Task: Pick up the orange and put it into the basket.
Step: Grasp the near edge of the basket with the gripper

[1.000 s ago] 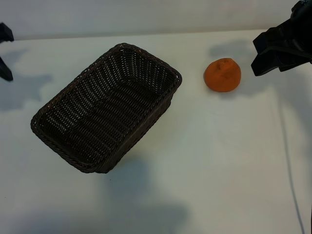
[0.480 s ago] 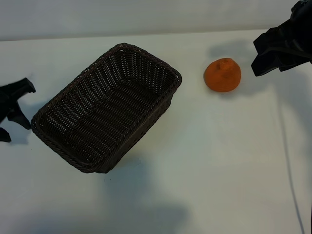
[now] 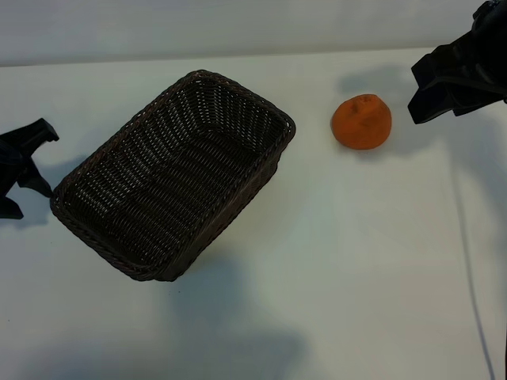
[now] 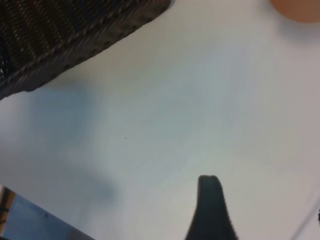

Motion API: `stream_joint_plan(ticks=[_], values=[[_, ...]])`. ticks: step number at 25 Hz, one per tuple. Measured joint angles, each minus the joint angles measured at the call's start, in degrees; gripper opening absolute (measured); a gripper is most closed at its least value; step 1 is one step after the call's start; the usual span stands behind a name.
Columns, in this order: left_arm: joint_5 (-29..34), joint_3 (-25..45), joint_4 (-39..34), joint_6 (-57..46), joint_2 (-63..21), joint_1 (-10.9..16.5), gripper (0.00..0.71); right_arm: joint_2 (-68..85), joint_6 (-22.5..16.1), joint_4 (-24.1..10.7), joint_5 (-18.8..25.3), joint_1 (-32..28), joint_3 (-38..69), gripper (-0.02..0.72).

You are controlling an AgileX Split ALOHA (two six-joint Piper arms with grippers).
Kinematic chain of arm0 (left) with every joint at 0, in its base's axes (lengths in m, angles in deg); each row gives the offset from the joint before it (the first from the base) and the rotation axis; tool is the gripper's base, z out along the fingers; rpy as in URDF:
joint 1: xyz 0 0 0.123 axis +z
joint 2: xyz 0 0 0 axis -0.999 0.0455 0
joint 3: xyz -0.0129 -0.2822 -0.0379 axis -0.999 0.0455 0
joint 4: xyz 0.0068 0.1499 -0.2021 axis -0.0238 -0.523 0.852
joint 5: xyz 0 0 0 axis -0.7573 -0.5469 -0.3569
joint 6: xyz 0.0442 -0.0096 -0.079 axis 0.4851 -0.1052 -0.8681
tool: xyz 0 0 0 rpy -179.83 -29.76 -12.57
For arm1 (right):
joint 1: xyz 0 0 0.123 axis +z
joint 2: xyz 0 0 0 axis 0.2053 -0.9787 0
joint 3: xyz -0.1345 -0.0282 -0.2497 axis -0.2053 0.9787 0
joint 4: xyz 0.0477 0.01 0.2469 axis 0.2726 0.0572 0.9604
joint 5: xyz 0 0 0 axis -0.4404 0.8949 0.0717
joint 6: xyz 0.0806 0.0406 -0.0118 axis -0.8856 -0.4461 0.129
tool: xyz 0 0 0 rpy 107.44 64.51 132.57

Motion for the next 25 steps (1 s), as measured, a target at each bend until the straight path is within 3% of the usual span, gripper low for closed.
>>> stream_joint_plan(ticks=[8, 13, 17, 21, 25], values=[[-1.9, 0.2, 0.5, 0.0, 0.8, 0.0, 0.460, 0.0, 5.4, 0.0, 0.0, 0.0, 0.0, 0.489], [-5.8, 4.2, 2.3, 0.1, 3.2, 0.0, 0.460, 0.0, 5.9, 0.1, 0.0, 0.0, 0.0, 0.489], [-10.6, 7.6, 8.5, 4.1, 5.1, 0.0, 0.460, 0.0, 6.0, 0.1, 0.0, 0.0, 0.0, 0.489], [-11.7, 8.1, 14.1, 9.5, 5.7, 0.0, 0.460, 0.0, 6.1, 1.0, 0.0, 0.0, 0.0, 0.489], [-11.9, 8.1, 14.9, 10.7, 5.7, 0.0, 0.460, 0.0, 6.1, 1.6, 0.0, 0.0, 0.0, 0.489]])
